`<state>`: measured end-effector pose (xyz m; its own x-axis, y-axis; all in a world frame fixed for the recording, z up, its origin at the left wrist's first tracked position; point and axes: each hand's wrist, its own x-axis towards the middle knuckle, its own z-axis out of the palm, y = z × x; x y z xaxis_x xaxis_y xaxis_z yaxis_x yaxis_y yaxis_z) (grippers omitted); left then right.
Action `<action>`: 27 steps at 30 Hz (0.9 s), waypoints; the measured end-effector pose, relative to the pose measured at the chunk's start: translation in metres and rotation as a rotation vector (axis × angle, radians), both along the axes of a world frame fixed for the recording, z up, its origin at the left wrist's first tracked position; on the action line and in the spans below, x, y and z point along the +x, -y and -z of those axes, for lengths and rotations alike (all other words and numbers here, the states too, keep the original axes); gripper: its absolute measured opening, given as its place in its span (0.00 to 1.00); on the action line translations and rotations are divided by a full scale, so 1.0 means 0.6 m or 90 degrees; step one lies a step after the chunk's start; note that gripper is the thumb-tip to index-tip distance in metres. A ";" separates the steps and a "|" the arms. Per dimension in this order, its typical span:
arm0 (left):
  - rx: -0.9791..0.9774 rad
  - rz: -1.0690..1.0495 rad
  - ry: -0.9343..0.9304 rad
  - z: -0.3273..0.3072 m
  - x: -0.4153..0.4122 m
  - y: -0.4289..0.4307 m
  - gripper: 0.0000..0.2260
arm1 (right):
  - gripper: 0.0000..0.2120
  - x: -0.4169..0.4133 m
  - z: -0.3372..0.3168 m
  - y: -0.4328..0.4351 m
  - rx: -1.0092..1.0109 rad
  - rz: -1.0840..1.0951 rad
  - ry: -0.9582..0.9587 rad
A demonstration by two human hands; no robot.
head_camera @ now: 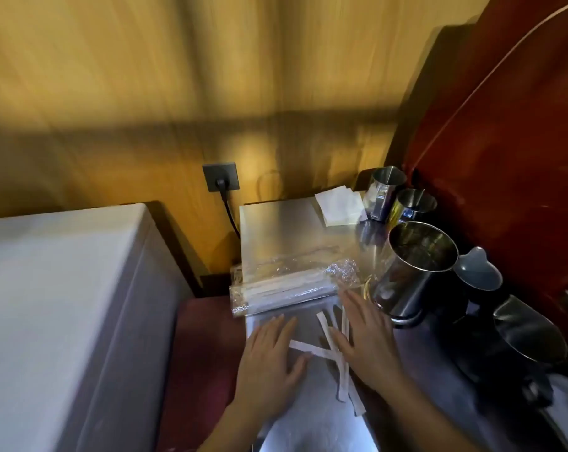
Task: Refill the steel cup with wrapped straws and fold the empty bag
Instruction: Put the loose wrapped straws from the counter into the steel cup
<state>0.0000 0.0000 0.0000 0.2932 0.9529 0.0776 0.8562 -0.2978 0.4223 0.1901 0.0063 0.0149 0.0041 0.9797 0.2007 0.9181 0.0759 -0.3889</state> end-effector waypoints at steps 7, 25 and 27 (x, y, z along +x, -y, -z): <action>0.042 0.029 -0.093 0.038 -0.004 0.019 0.22 | 0.18 0.005 0.038 0.005 -0.083 0.093 -0.009; 0.080 0.022 -0.102 0.045 -0.006 0.019 0.22 | 0.14 0.011 0.004 -0.054 -0.321 0.139 -0.090; 0.084 0.022 -0.098 0.048 -0.006 0.019 0.22 | 0.14 0.012 0.001 -0.053 -0.310 0.118 -0.103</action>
<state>-0.0035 -0.0113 -0.0286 0.3435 0.9268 0.1519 0.8961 -0.3718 0.2423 0.1970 0.0381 0.0143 0.1786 0.9393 -0.2930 0.8243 -0.3054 -0.4767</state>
